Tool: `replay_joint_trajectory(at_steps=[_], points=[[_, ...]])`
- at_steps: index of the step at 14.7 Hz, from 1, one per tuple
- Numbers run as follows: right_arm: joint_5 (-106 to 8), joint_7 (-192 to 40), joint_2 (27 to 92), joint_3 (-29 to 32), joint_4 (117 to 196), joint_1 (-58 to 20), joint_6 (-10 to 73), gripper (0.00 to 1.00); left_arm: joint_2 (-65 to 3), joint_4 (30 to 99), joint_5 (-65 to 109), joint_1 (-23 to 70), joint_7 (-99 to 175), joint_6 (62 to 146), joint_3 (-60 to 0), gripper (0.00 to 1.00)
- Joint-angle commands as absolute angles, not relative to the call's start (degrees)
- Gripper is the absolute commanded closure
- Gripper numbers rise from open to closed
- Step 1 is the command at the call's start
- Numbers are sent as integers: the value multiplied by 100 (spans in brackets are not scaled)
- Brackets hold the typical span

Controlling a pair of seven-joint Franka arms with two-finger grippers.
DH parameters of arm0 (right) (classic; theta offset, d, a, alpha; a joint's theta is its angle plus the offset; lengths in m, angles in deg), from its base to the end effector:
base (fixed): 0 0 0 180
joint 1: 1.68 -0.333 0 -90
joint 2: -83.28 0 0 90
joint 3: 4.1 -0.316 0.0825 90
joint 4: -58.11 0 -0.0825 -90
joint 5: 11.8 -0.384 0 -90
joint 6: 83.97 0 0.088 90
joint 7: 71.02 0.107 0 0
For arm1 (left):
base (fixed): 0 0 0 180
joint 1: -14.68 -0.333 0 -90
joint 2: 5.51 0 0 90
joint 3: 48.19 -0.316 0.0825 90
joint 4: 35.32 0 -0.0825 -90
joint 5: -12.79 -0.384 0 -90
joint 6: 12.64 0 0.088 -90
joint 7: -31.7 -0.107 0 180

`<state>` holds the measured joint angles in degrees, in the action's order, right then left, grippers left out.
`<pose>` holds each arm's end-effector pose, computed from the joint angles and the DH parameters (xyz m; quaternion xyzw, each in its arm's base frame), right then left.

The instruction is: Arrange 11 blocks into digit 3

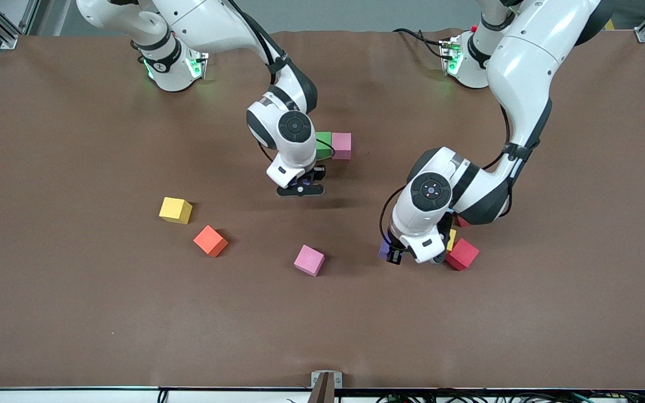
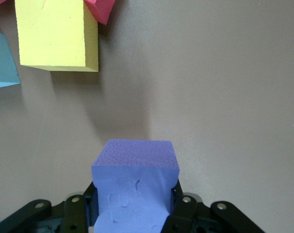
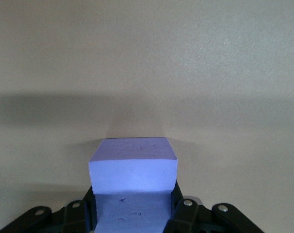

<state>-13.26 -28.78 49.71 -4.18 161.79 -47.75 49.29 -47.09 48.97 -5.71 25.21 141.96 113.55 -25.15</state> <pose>0.4466 0.4655 0.2118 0.9990 0.0249 -0.0315 0.0176 0.6362 -0.3442 0.2800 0.8087 0.5872 0.0138 0.0320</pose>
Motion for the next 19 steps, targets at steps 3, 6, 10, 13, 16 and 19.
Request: replay_joint_trajectory(at_steps=[3,6,10,13,16,19], points=[[-1259,-2725,5015,-366,16331,-4861,5033,99,-4646,4861,-505,2523,14191,11242,-2508,68],[-1259,-2733,5024,-349,16332,-4861,5033,99,-4646,4853,-496,2523,14191,11242,-2508,68],[-1180,-2734,5024,-340,16332,-4852,5033,99,-4646,4853,-505,2523,14191,11242,-2508,68],[-1118,-2725,5032,-331,16340,-4844,5042,99,-4655,4853,-505,2523,14191,11242,-2508,68],[-1083,-2725,5041,-331,16340,-4817,5042,99,-4655,4853,-505,2523,14191,11242,-2508,68],[-1083,-2725,5067,-331,16480,-4808,5268,99,-4664,4844,-505,2540,14191,11242,-2516,68]])
